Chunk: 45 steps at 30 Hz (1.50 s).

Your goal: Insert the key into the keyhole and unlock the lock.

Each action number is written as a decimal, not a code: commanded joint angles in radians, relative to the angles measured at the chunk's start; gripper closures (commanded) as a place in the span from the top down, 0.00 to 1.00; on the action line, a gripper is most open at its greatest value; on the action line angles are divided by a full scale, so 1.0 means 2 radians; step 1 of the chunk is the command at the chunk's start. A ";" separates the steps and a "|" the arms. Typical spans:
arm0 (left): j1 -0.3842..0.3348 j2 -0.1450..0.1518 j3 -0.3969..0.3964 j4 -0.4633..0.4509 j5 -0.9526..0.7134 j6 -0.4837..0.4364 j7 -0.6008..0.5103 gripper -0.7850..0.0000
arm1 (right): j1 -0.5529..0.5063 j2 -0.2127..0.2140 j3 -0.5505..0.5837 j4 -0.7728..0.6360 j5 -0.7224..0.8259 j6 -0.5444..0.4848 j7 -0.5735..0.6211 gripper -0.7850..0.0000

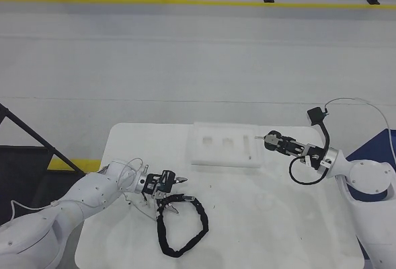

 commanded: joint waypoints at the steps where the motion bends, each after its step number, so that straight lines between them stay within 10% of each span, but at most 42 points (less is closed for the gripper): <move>1: 0.000 -0.004 0.000 0.005 0.003 -0.002 -0.002 0.75 | 0.000 0.000 0.000 0.000 0.000 0.000 0.000 0.00; 7: 0.001 -0.016 0.000 0.020 0.011 0.001 0.001 0.49 | 0.000 0.000 0.000 0.000 0.000 0.000 0.000 0.00; 28: 0.000 -0.044 0.000 0.057 0.051 0.008 -0.008 0.48 | 0.000 0.000 0.000 0.000 0.000 0.000 0.000 0.00; 33: 0.000 -0.048 -0.002 0.062 0.052 0.006 -0.007 0.24 | 0.000 0.000 0.000 0.000 0.000 0.000 0.000 0.00; 34: 0.000 -0.049 -0.003 0.063 0.051 0.005 -0.005 0.01 | 0.000 0.000 0.000 0.000 0.000 0.000 0.000 0.00; 45: -0.007 -0.051 -0.002 0.054 0.037 -0.004 -0.004 0.00 | 0.000 0.000 0.000 0.000 0.000 0.000 0.000 0.00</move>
